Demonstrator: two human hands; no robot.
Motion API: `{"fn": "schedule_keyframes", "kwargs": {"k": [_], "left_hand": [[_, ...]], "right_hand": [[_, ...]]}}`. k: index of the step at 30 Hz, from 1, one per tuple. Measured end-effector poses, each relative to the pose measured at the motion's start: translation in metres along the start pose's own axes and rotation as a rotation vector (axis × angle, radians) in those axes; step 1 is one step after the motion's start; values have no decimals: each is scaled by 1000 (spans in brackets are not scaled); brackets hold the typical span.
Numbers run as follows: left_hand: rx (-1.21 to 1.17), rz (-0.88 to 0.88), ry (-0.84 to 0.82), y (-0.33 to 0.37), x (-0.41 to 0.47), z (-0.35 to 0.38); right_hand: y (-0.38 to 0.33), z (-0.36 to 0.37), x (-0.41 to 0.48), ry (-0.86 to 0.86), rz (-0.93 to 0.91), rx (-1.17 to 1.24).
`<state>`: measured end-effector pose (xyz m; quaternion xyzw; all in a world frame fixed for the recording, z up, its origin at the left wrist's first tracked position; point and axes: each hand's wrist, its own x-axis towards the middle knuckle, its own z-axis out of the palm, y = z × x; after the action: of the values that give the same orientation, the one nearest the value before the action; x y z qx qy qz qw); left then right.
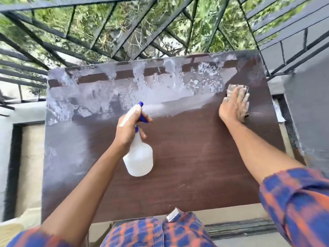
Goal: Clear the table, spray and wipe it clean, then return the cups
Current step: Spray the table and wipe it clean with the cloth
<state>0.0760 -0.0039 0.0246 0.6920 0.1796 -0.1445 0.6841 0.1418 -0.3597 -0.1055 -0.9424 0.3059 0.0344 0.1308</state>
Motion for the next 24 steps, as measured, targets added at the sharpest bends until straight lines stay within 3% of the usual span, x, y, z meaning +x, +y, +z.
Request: {"fn": "schedule_keyframes", "kwargs": {"k": [9, 15, 24], "left_hand": [[13, -12, 92, -7, -7, -137], [-39, 23, 173, -14, -19, -235], [-129, -26, 363, -27, -41, -326]], "right_hand": [[-158, 55, -117, 50, -152, 11], [-279, 94, -217, -38, -261, 25], [-417, 147, -369, -136, -666, 41]]}}
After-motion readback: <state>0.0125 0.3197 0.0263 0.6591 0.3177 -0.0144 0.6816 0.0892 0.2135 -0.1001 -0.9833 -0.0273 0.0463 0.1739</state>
